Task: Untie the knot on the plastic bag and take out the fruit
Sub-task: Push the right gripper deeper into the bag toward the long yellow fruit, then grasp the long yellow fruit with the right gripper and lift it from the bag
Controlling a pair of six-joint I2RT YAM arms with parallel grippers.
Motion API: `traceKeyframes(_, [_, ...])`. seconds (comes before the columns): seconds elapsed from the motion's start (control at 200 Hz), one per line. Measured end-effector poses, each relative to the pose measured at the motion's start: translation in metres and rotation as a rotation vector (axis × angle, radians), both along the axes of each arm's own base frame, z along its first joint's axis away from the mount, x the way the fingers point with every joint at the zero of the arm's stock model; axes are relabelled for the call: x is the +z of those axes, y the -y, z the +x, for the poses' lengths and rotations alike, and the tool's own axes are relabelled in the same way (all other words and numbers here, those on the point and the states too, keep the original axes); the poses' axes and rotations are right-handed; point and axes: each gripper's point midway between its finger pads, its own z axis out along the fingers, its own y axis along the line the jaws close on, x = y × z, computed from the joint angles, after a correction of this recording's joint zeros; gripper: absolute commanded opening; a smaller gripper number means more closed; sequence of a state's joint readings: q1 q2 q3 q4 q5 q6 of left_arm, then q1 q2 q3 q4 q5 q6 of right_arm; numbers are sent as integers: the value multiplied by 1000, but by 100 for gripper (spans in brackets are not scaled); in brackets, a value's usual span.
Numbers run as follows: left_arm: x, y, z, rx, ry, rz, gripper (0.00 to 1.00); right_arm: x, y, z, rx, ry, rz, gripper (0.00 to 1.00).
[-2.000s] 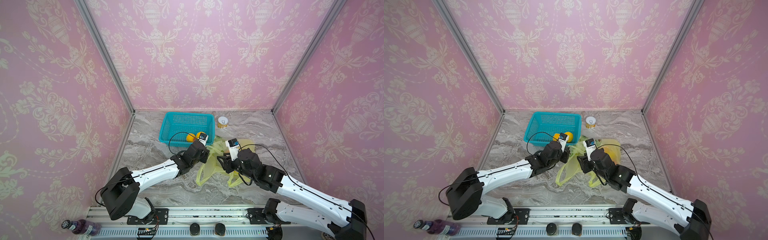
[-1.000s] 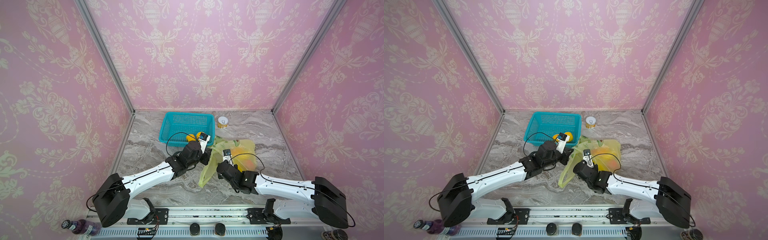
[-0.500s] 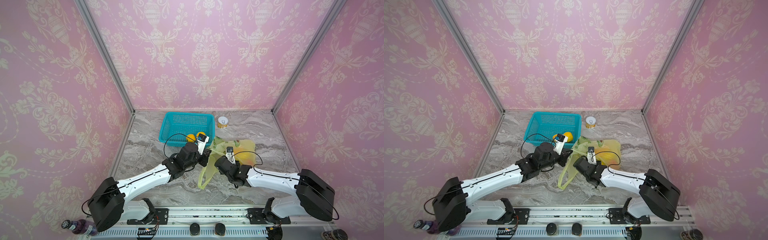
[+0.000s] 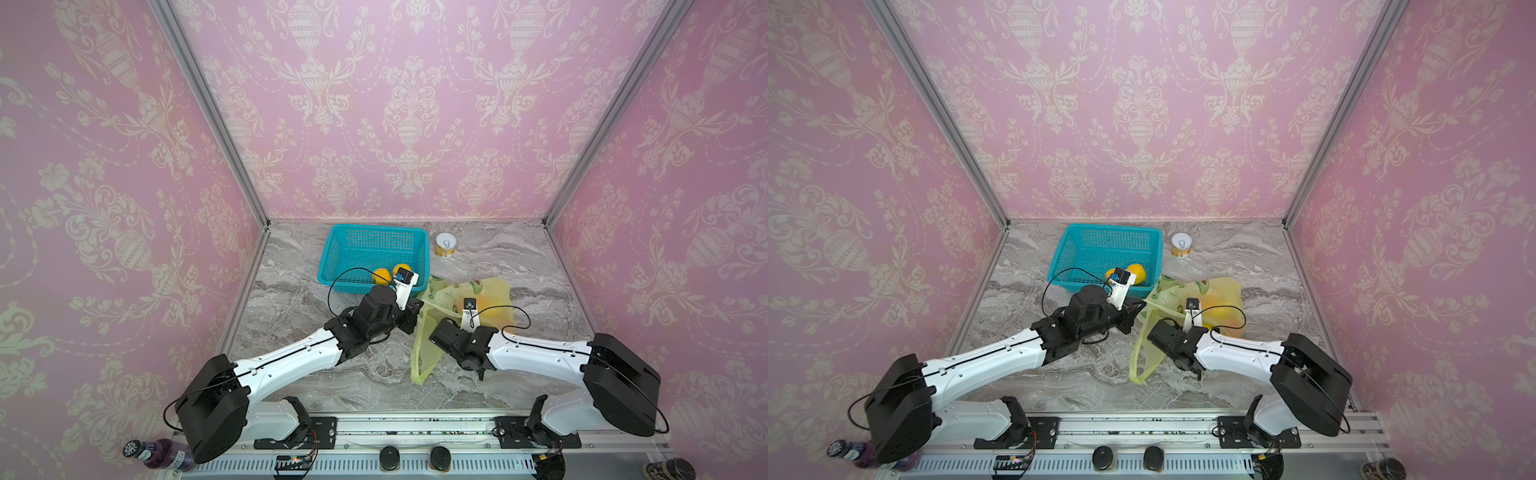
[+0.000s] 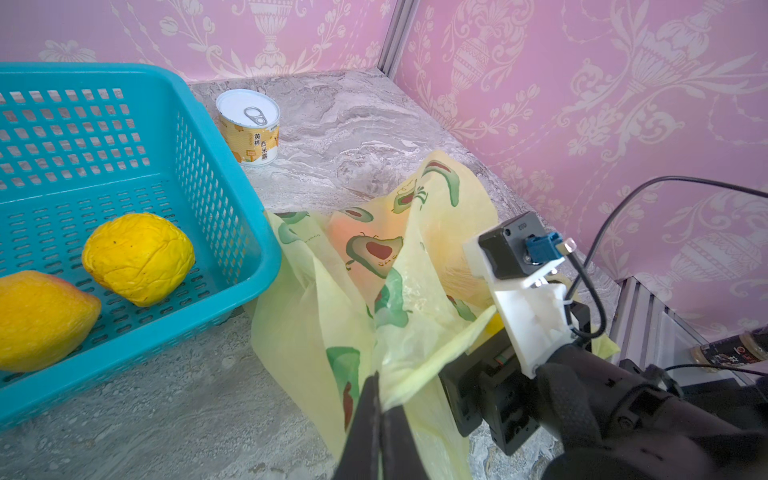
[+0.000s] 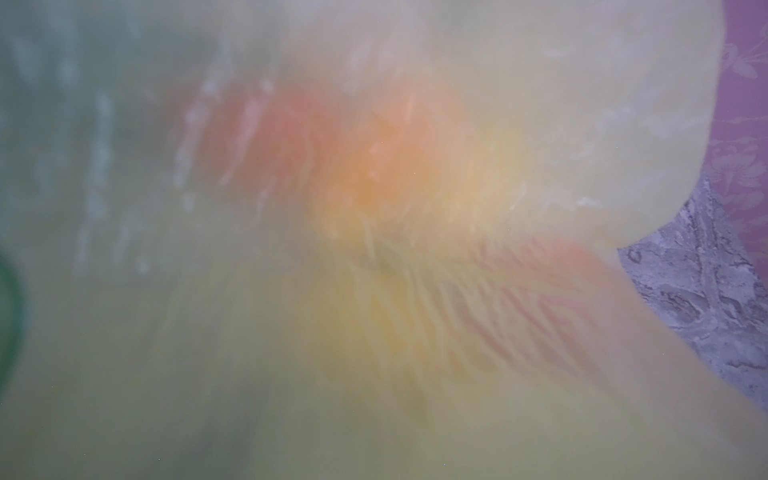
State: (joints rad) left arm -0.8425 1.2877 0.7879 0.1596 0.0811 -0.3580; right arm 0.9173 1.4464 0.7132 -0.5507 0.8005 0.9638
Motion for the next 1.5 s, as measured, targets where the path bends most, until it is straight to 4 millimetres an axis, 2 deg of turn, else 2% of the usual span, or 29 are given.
traceKeyframes(0.26, [0,0,0,-2,-4,-2,0,-16,23,-5,-59,-22,7,97])
traceKeyframes(0.47, [0,0,0,-1,-4,-2,0,-30,19,1,-41,-61,36,95])
traceKeyframes(0.565, [0,0,-1,-2,-5,-2,0,-37,17,4,-39,-73,25,88])
traceKeyframes(0.781, [0,0,0,2,-3,-1,0,-39,5,13,-8,-93,27,52])
traceKeyframes(0.851, [0,0,0,2,-3,-1,0,-39,2,11,16,-107,28,46])
traceKeyframes(0.991, [-1,0,0,2,-3,-1,0,-25,-15,7,99,-86,56,38])
traceKeyframes(1.141, [-8,-1,4,19,-10,18,0,9,-47,-3,248,-14,121,29])
traceKeyframes(1.256, [-15,-4,9,49,-13,42,0,34,-63,-10,341,48,214,23])
traceKeyframes(1.331, [-18,-5,11,62,-13,52,0,41,-69,-18,406,70,274,21])
traceKeyframes(1.501, [-18,-6,14,77,-13,62,0,44,-81,-41,570,81,402,19])
